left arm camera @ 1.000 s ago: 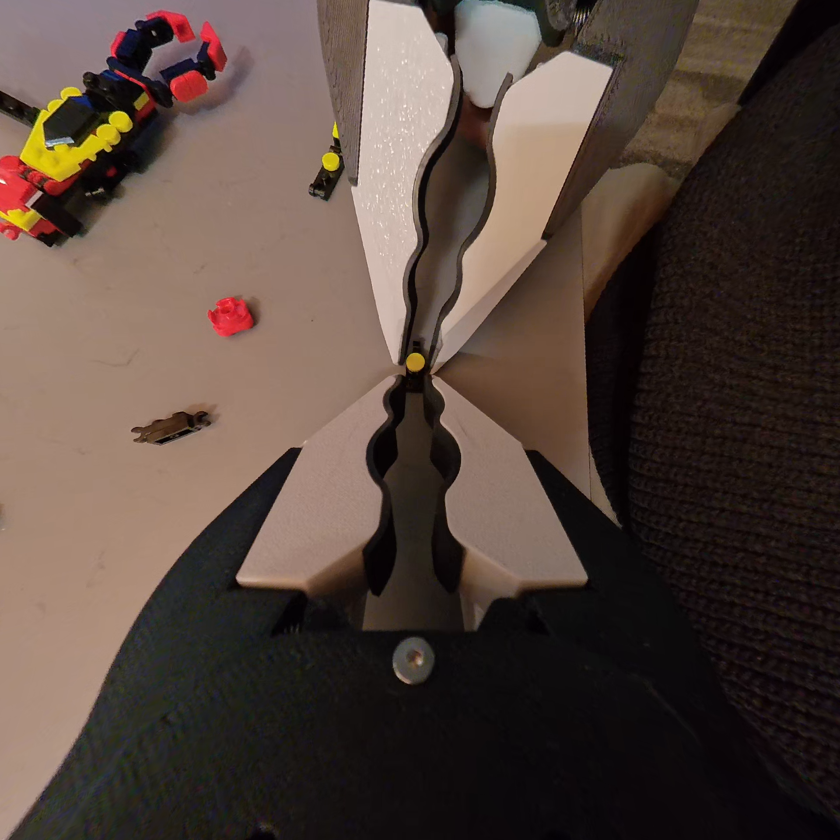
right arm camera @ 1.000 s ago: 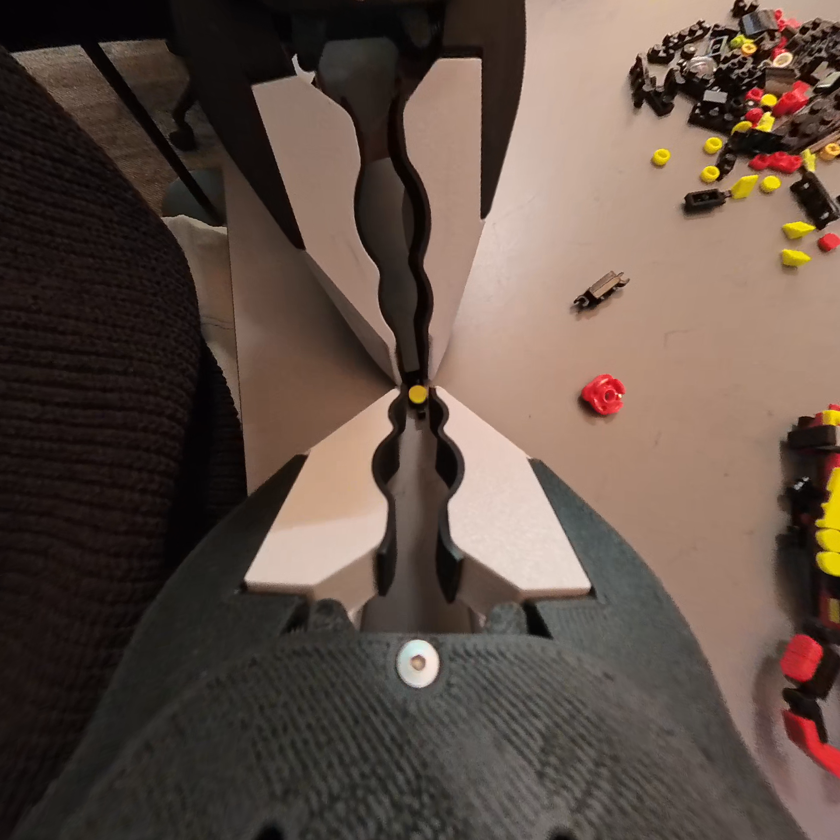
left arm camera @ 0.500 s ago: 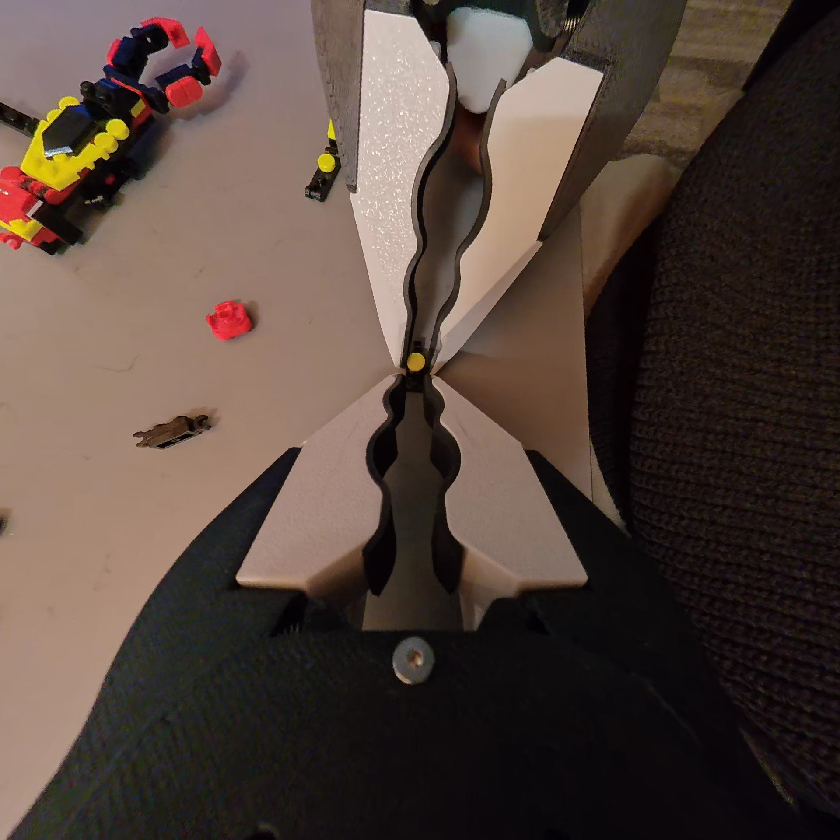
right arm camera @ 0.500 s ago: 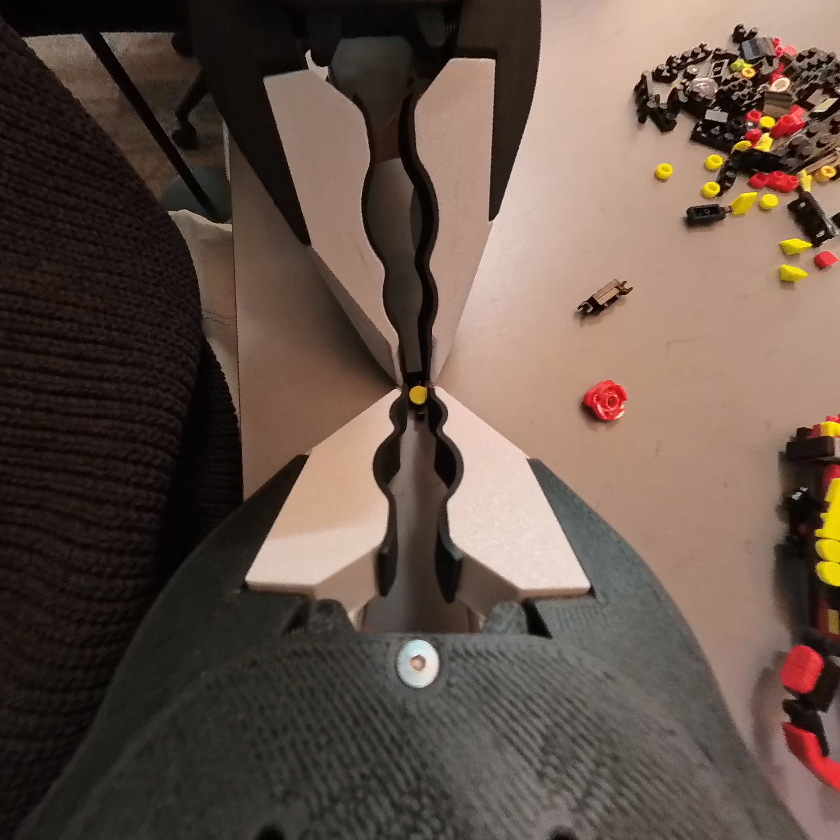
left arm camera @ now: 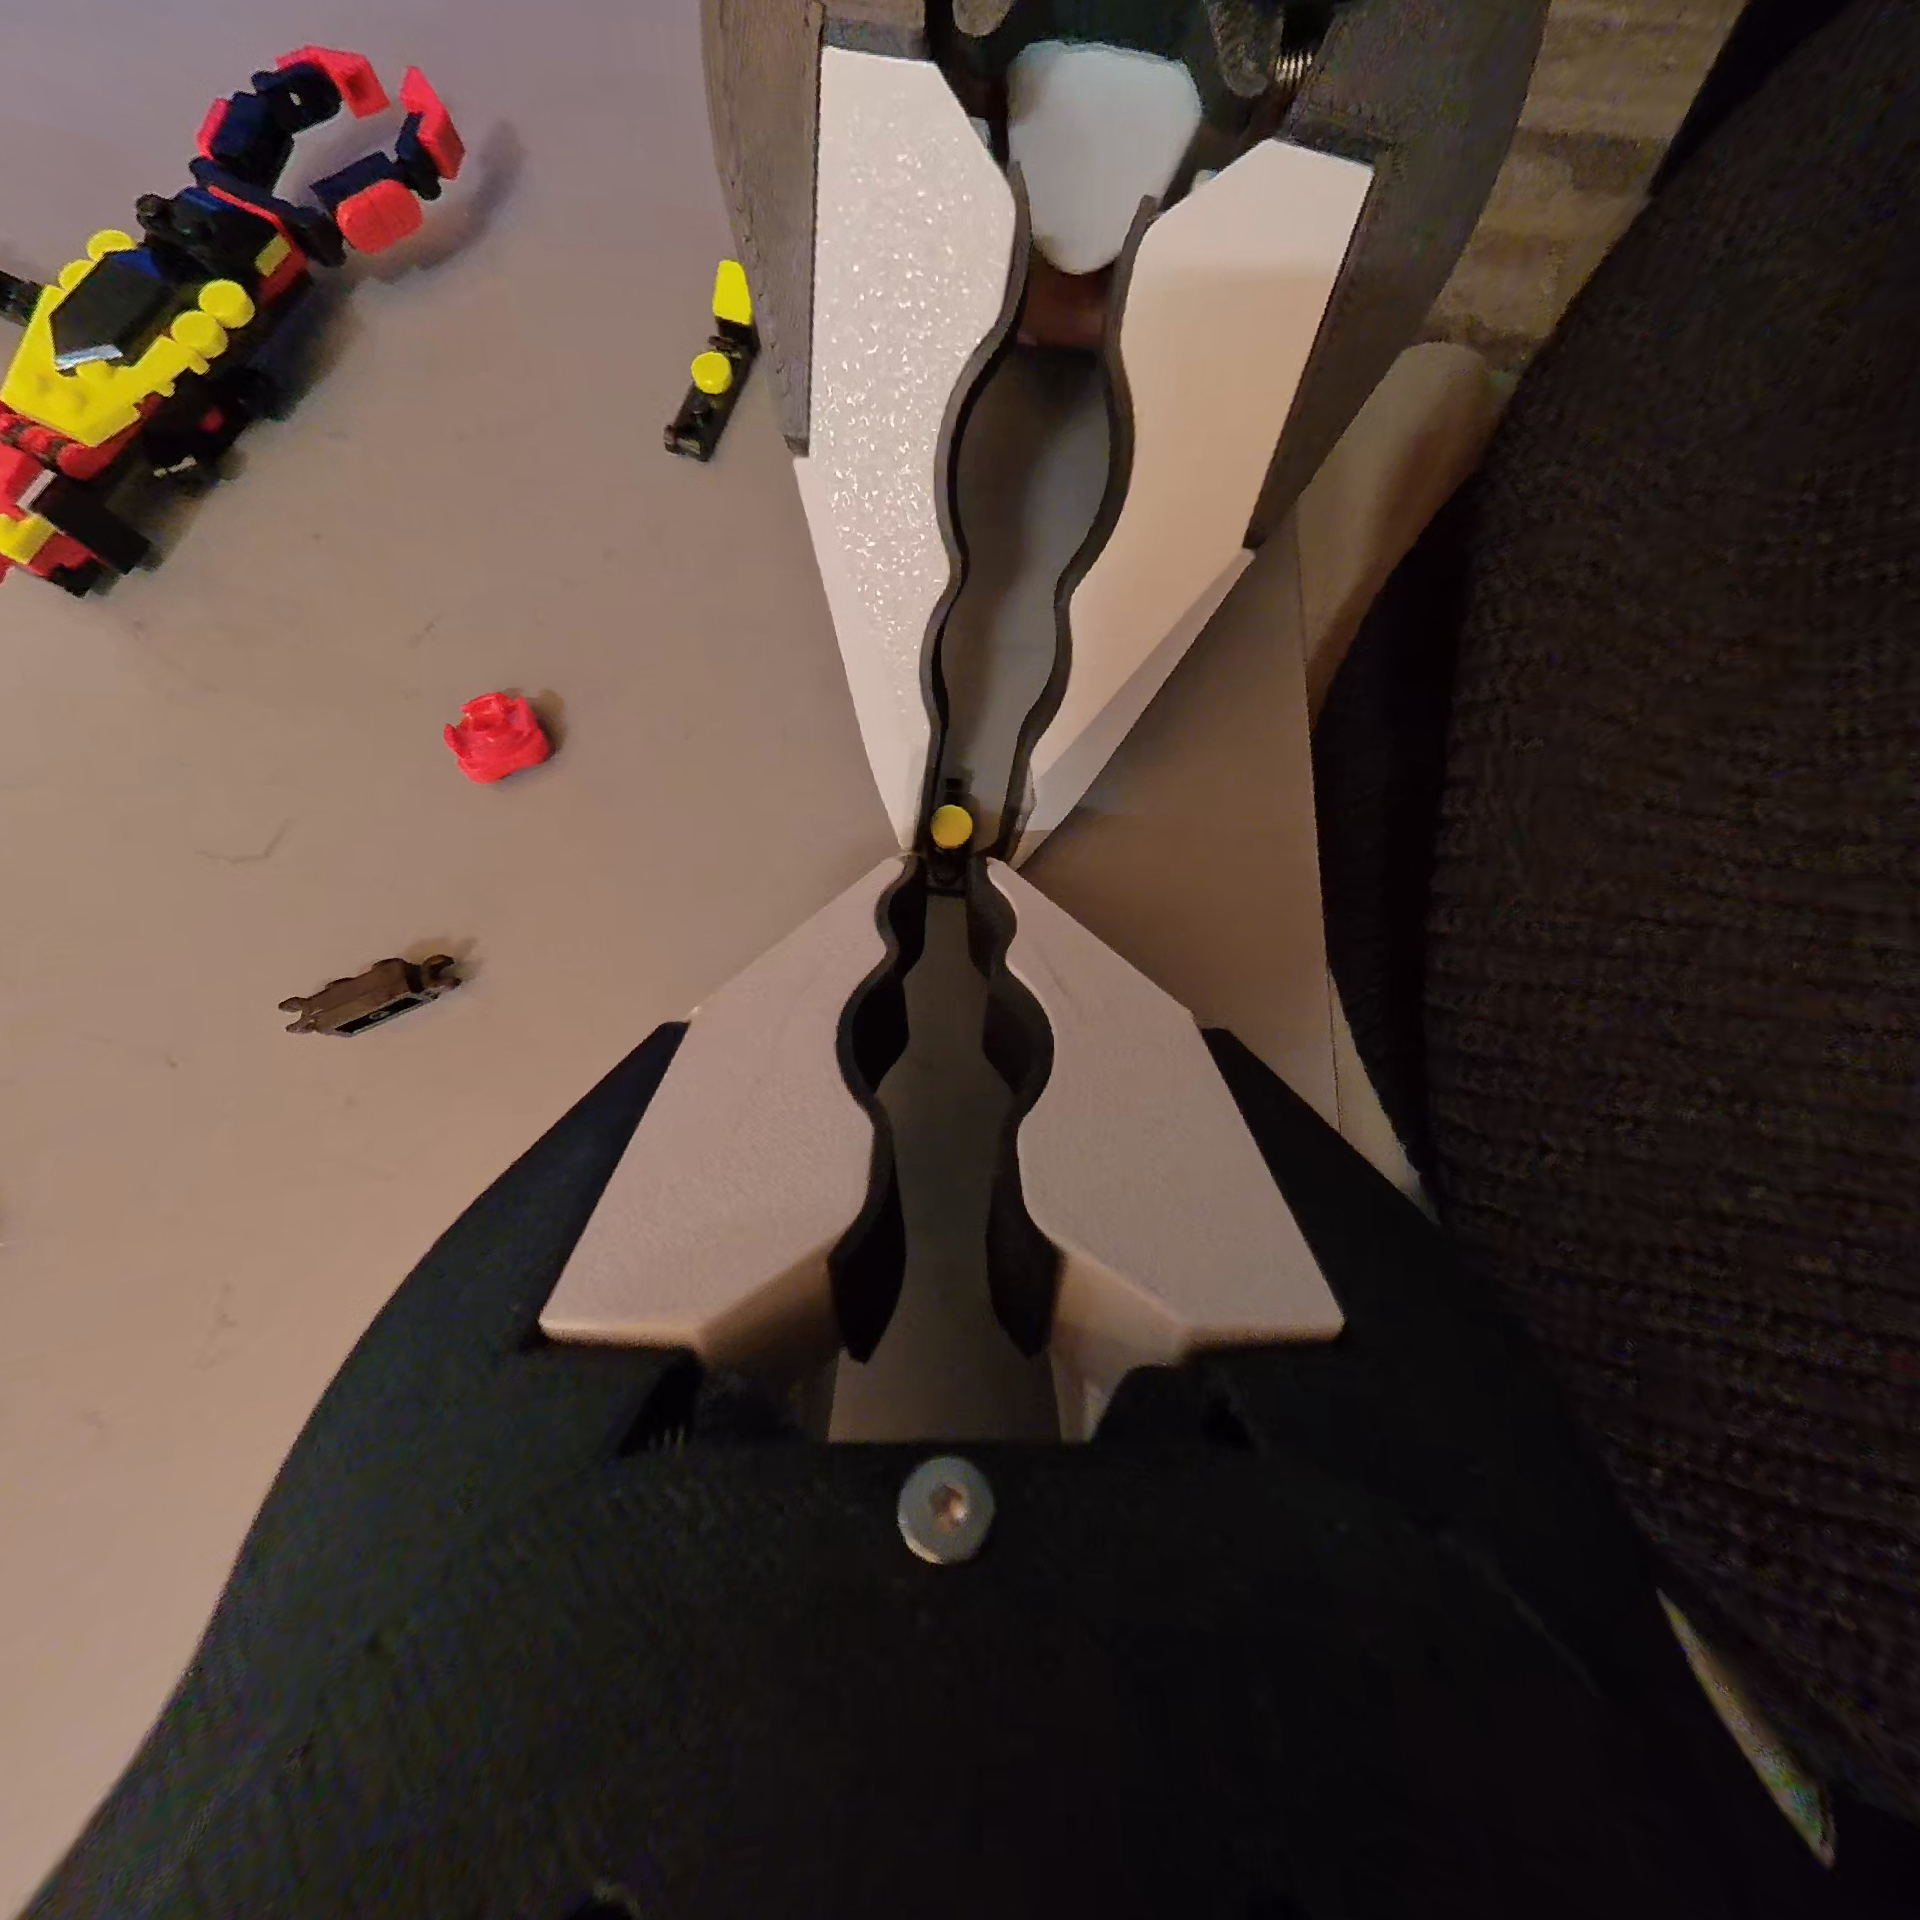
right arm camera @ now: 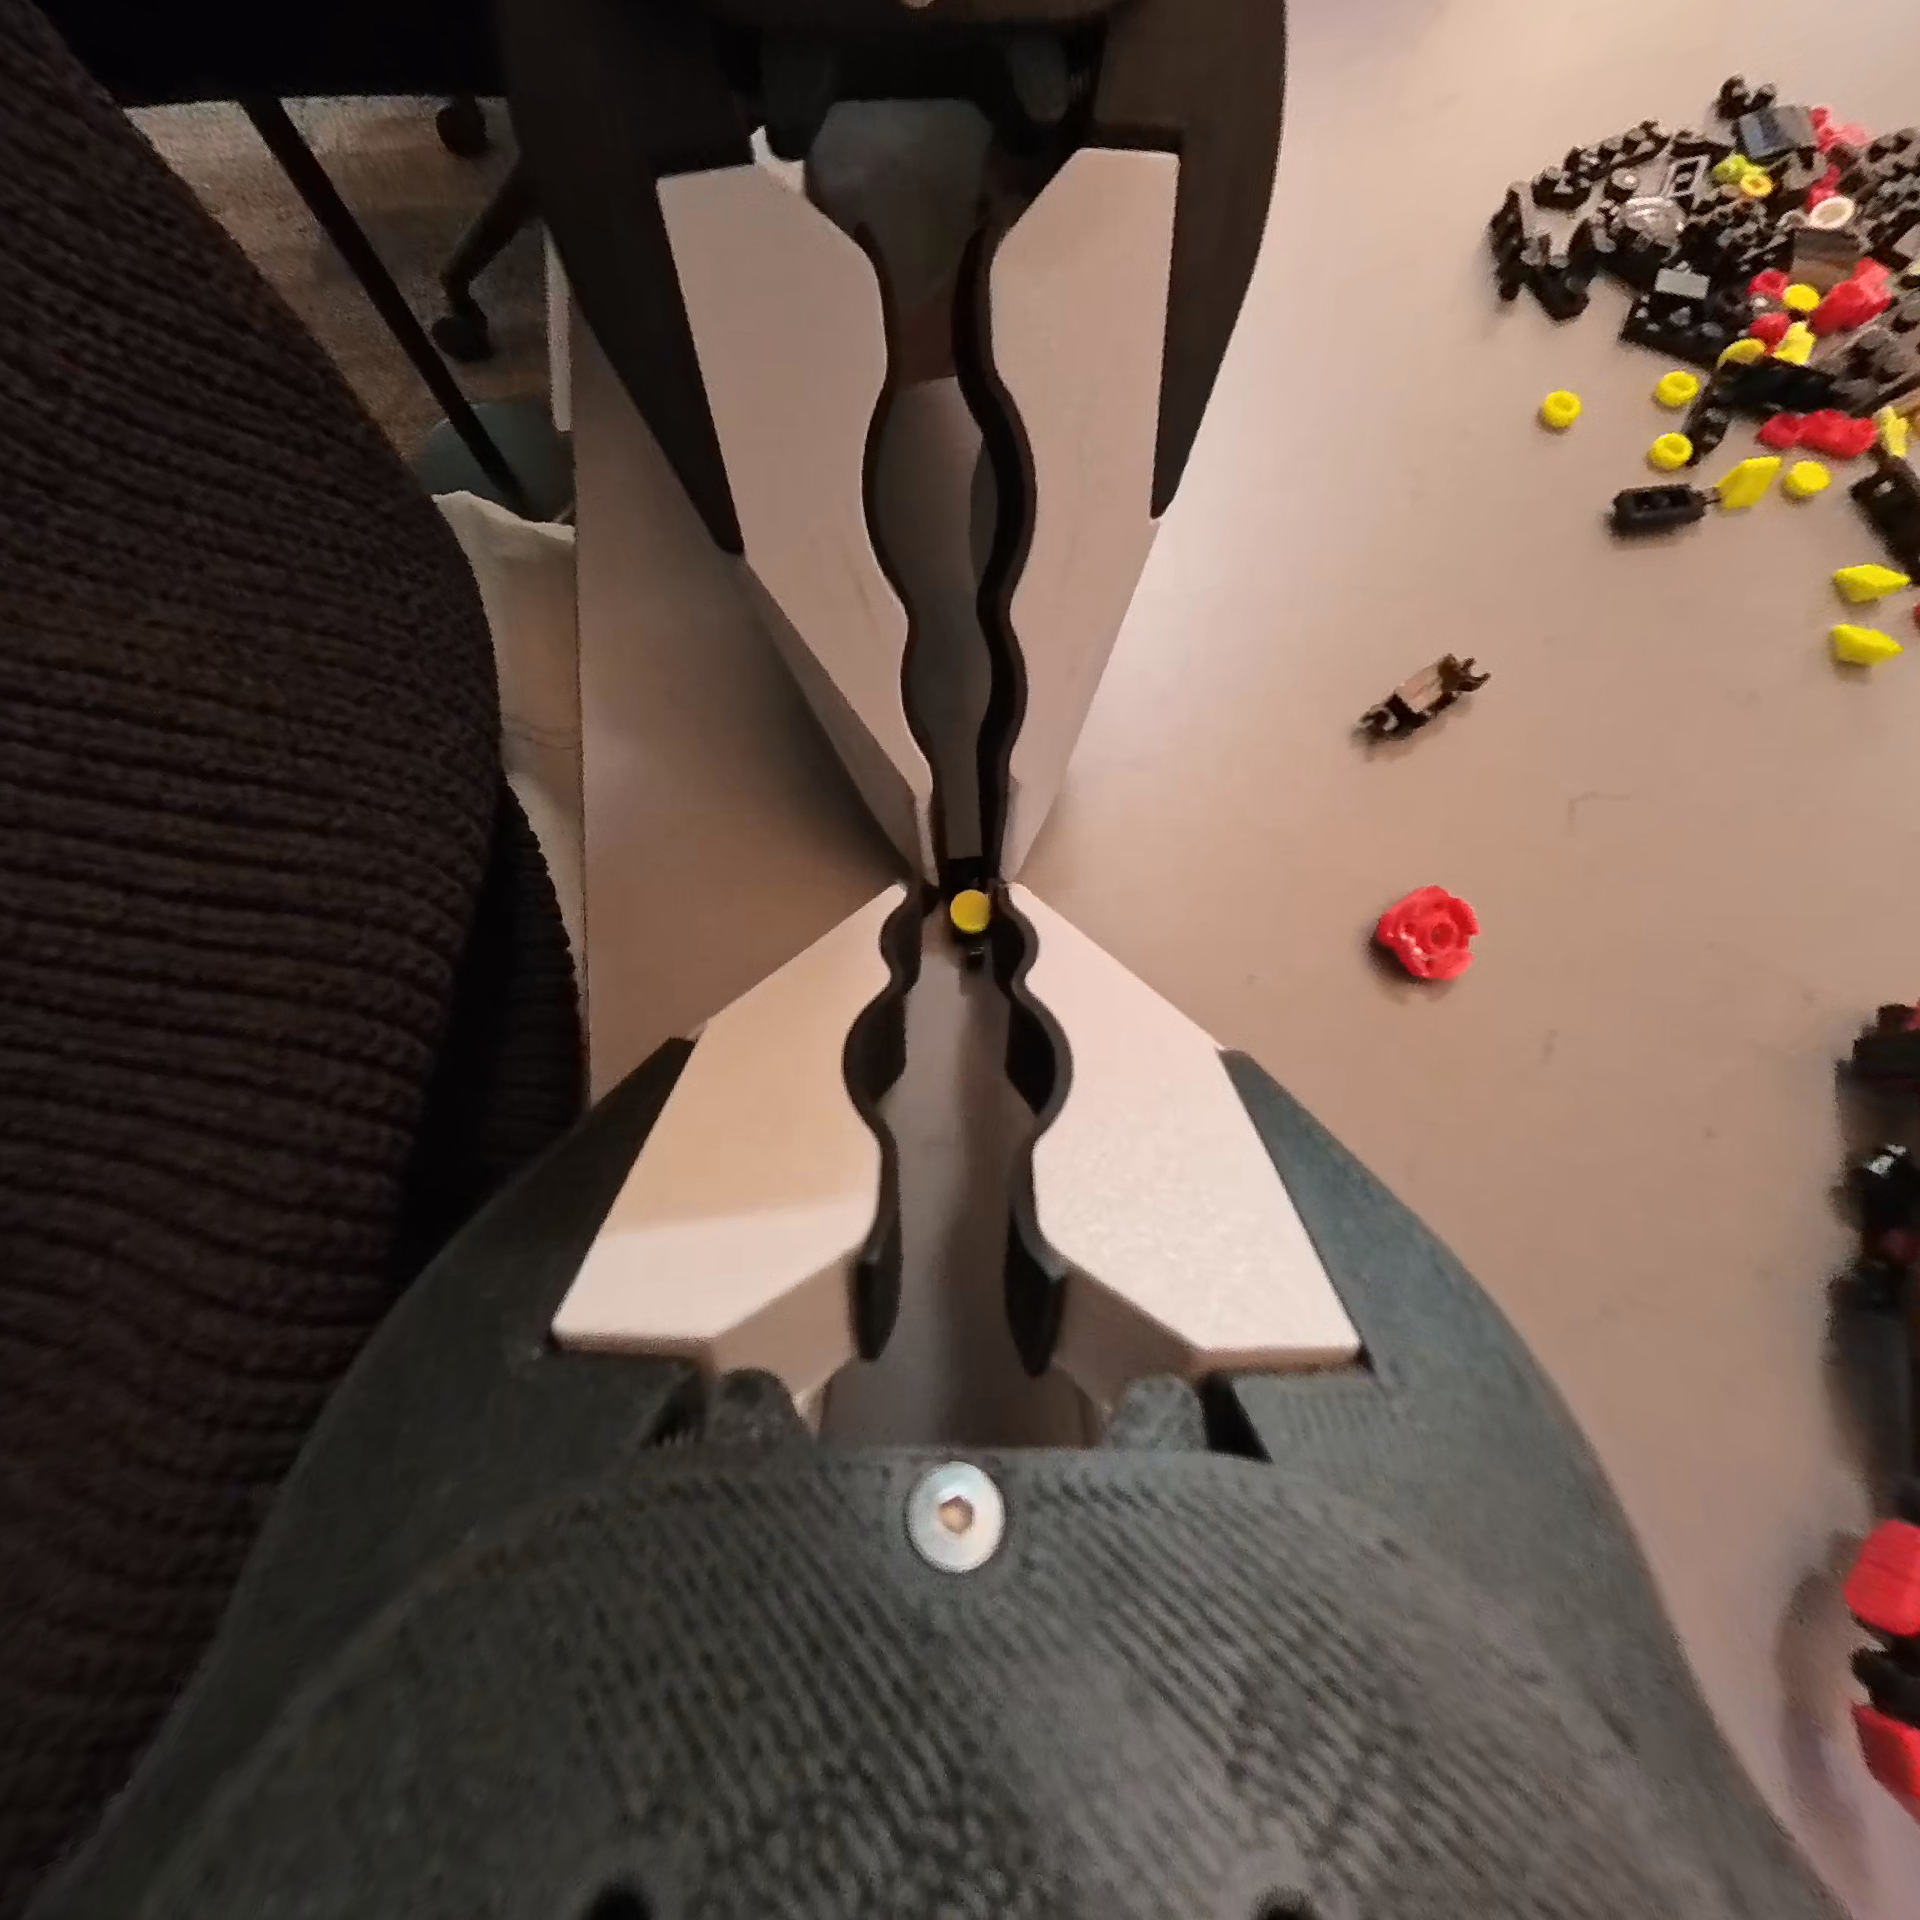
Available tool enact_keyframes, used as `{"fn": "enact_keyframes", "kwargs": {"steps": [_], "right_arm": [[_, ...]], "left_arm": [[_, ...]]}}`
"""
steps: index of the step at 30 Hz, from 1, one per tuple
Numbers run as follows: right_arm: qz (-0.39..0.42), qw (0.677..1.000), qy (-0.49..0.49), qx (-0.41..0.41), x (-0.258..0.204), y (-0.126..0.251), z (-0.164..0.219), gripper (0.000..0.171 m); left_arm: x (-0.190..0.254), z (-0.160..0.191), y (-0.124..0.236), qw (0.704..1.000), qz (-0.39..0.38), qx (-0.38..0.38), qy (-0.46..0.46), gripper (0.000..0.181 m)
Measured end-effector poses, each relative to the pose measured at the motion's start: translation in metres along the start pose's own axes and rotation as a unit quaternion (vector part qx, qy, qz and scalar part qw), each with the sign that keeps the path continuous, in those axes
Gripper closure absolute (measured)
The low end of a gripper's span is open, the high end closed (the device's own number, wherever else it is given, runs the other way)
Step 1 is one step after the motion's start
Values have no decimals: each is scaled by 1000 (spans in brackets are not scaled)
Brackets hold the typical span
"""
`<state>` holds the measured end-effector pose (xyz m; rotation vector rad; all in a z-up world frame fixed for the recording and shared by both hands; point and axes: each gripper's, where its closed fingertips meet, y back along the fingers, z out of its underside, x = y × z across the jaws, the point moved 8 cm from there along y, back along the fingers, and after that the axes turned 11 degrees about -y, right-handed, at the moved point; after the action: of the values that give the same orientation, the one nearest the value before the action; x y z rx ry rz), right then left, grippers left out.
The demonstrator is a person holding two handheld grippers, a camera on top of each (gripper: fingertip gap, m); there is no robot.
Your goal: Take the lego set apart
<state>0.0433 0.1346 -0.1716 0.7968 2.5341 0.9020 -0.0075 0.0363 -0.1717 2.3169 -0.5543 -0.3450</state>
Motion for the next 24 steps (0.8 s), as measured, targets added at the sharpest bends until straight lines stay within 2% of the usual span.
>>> {"fn": "enact_keyframes", "kwargs": {"steps": [8,24], "right_arm": [[-17,1000,19,-3,-7,-1,0,164],[-20,1000,23,1,-7,2,0,164]], "left_arm": [[5,2,3,999,38,6,-16,173],[6,2,2,999,37,5,-16,173]]}}
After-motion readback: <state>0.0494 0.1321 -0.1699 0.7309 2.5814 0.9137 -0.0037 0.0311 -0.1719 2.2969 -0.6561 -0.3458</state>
